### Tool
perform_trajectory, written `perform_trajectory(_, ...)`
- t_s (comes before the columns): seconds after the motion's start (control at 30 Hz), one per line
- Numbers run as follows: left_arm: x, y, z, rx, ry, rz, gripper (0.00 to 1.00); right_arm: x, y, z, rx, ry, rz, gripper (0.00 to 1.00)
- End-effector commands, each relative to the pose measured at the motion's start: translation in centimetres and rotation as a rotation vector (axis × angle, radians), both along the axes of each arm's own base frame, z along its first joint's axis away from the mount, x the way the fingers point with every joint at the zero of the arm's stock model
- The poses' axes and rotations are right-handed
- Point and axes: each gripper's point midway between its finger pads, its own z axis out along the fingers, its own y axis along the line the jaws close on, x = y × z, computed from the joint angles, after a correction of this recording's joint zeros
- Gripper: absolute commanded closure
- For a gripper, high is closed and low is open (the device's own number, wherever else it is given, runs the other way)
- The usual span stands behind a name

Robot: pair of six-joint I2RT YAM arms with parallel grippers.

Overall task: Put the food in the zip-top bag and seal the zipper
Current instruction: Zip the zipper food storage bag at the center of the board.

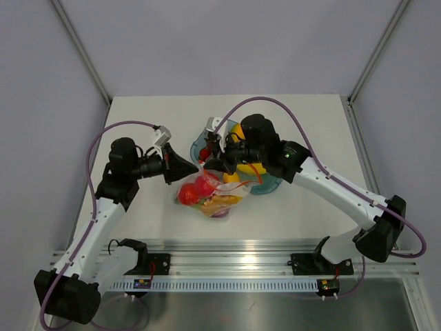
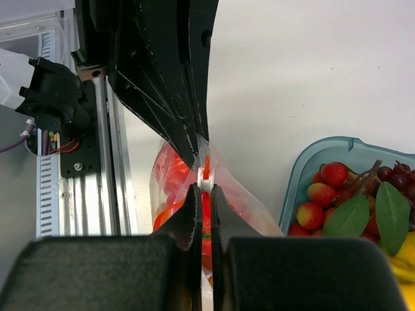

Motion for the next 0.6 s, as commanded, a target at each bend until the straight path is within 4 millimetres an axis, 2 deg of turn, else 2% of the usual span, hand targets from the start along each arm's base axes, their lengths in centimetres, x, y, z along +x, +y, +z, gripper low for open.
perform_trajectory(0.0, 0.2, 0.1, 2.4, -0.034, -0.104, -0.032, 0.97, -0.1, -1.3, -0.2, -0.020, 0.038, -0.023, 1.00)
perform_trajectory(0.03, 0.0, 0.1, 2.2, -0.026, -0.095, -0.050, 0.88, 0.0, -1.1, 0.2, -0.013, 0.036, -0.020, 1.00)
perform_trajectory(0.07, -0.4, 0.0, 2.1, -0.024, -0.085, -0.083, 0.71, 0.0, -0.9, 0.3, -0.009, 0.037, -0.013, 1.00)
perform_trajectory(0.1, -0.6, -0.1, 2.2, -0.020, -0.082, -0.093, 0.65, 0.1, -0.6, 0.0, -0.014, 0.048, -0.007, 1.00)
perform_trajectory(0.2, -0.8, 0.0, 2.3, -0.009, -0.085, -0.107, 0.62, 0.2, -0.2, 0.3, -0.003, 0.054, 0.002, 1.00)
perform_trajectory(0.43, -1.1, -0.2, 1.3, -0.010, -0.050, -0.145, 0.64, 0.1, 0.2, 0.8, 0.021, 0.061, 0.013, 1.00)
perform_trajectory(0.57, -0.7, -0.4, 0.9, -0.005, -0.035, -0.144, 0.62, 0.0, 0.5, 1.2, 0.034, 0.063, 0.027, 1.00)
